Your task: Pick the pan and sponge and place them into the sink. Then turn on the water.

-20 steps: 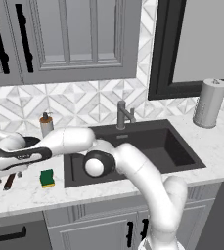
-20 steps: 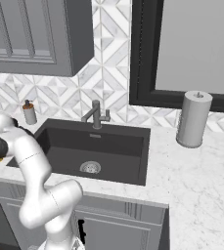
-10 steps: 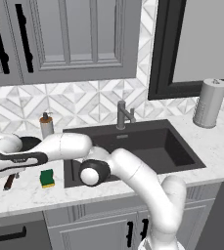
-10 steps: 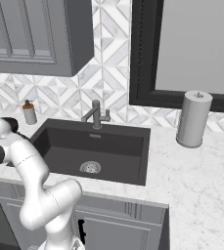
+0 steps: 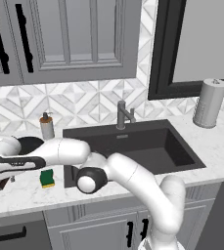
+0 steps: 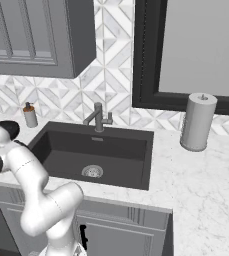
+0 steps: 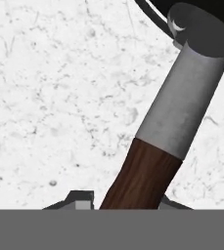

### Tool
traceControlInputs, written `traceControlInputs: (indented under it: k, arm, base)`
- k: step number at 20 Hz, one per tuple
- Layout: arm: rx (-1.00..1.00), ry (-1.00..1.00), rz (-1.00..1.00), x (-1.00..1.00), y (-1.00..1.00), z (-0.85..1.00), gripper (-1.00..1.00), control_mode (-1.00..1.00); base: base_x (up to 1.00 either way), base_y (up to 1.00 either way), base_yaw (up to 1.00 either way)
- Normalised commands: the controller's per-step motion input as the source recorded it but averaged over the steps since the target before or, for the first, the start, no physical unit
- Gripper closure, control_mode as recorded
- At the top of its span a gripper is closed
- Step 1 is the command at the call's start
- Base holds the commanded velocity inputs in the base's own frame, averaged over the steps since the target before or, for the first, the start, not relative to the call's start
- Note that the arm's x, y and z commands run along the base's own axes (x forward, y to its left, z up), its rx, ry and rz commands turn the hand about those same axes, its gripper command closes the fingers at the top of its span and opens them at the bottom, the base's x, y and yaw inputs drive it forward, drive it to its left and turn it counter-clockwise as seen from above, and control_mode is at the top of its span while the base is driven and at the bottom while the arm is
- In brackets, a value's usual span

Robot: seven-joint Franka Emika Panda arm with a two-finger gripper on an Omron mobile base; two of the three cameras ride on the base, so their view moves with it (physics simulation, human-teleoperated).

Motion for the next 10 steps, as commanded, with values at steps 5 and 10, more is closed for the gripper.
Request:
traceControlInputs:
  k: [5,10]
  arm:
    - [0.0,0.0,0.0,0.0,-0.02,-0.01,1.0,-1.0]
    - [0.01,0.0,0.0,-0.01,-0.35,0.07,1.0,-1.0]
  base:
    - [0.0,0.0,0.0]
    - [0.0,0.0,0.0]
